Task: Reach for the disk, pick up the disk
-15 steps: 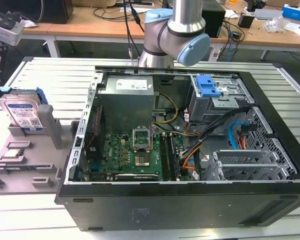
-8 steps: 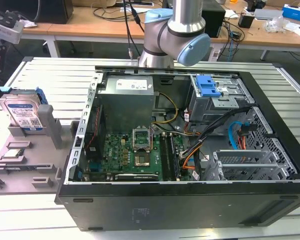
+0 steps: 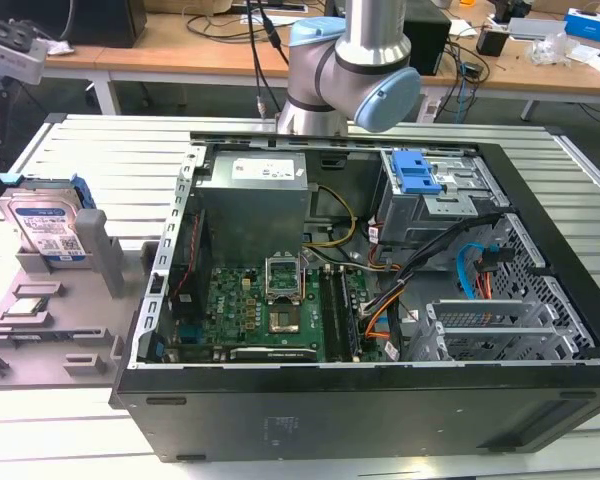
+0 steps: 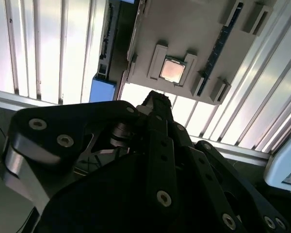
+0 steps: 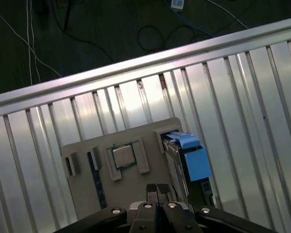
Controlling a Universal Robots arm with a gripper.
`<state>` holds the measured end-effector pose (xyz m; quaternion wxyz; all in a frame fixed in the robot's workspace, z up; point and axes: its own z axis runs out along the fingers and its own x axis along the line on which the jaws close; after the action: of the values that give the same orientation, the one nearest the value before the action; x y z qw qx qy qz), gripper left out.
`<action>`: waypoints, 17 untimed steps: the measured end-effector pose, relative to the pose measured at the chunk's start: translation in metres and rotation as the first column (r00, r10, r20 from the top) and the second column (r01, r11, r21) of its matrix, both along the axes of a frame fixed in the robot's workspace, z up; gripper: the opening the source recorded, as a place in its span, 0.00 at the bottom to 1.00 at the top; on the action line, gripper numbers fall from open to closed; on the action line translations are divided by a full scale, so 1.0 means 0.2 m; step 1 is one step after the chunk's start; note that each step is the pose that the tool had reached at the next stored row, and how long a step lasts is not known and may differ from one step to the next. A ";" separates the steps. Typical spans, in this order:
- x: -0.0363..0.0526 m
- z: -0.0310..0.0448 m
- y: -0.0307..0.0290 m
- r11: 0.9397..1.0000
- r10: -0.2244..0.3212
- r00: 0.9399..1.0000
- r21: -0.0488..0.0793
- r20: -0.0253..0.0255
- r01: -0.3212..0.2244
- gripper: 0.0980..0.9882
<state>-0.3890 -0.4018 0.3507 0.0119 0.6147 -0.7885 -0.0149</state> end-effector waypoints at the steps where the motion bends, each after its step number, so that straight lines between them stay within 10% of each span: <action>1: 0.000 0.000 0.000 1.000 0.008 1.000 0.000 0.000 -0.008 0.01; 17: 0.000 0.000 0.000 0.983 0.182 0.983 0.000 0.000 -0.182 0.01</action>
<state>-0.3890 -0.4018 0.3507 0.0132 0.6841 -0.7292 -0.0137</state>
